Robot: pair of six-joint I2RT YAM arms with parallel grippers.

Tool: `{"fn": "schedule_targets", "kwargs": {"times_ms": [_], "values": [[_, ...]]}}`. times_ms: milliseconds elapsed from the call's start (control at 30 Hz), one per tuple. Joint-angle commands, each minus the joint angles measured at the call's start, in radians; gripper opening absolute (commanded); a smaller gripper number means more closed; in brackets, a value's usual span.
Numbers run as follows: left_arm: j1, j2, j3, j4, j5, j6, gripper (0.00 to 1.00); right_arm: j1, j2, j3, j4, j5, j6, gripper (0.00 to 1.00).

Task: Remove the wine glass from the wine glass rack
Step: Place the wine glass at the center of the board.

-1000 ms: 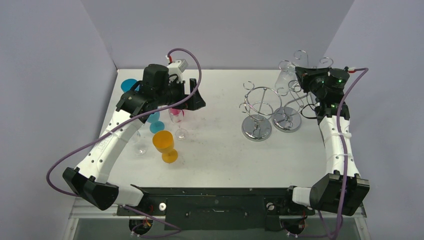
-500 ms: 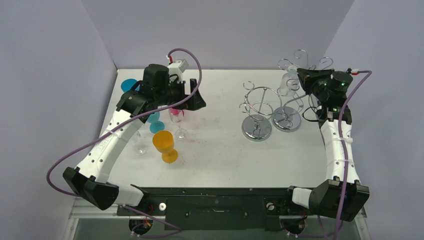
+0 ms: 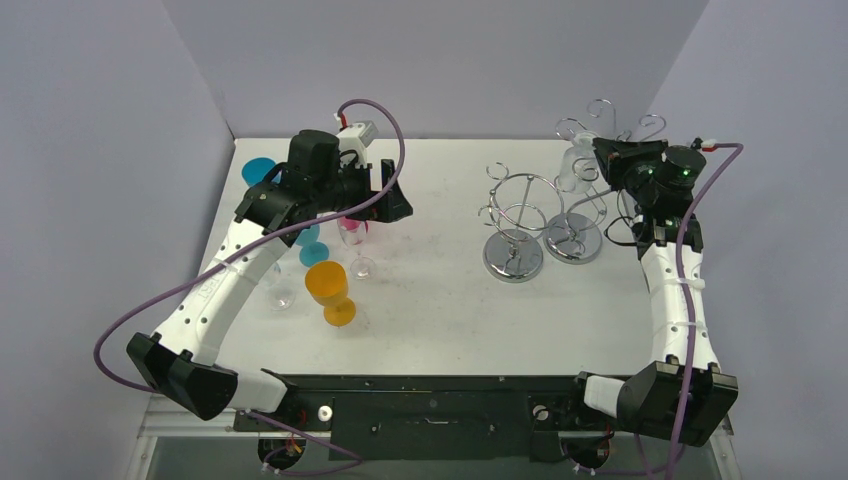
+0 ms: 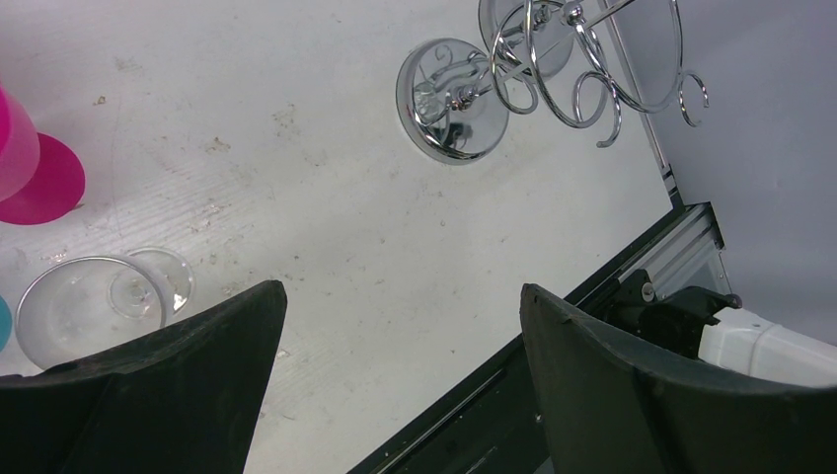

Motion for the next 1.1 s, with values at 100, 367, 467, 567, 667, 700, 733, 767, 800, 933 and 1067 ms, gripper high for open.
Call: {"fn": "schedule_targets", "kwargs": {"times_ms": [100,367,467,567,667,700,733,767,800,933,1067], "values": [[0.002,-0.008,0.002,0.047,0.013,0.012,0.86,-0.003,-0.037,0.017,0.182,-0.03,0.039,0.0],[0.003,-0.009,0.003,0.047,0.012,0.011,0.86,0.02,-0.046,0.017,0.219,-0.031,0.087,0.0],[0.002,-0.011,0.002,0.048,0.012,0.009,0.86,0.041,-0.044,0.017,0.231,-0.028,0.102,0.0],[0.001,-0.011,0.002,0.048,0.012,0.007,0.86,0.064,-0.039,0.017,0.243,-0.025,0.118,0.0],[0.001,-0.013,0.001,0.048,0.009,0.006,0.86,0.086,-0.038,0.02,0.248,-0.017,0.126,0.0],[0.001,-0.014,0.001,0.048,0.009,0.006,0.86,0.09,-0.037,0.02,0.25,-0.016,0.13,0.0],[0.001,-0.014,-0.001,0.048,0.009,0.006,0.86,0.097,-0.037,0.019,0.253,-0.014,0.134,0.0],[0.001,-0.015,-0.001,0.049,0.009,0.005,0.86,0.101,-0.037,0.019,0.253,-0.012,0.136,0.0],[0.001,-0.016,-0.002,0.049,0.01,0.005,0.86,0.11,-0.037,0.018,0.254,-0.01,0.139,0.0],[-0.001,-0.019,-0.004,0.048,0.007,0.004,0.86,0.118,-0.046,0.008,0.256,-0.003,0.143,0.0],[-0.001,-0.019,-0.006,0.049,0.008,0.004,0.86,0.127,-0.045,0.014,0.278,-0.006,0.147,0.0]]}}
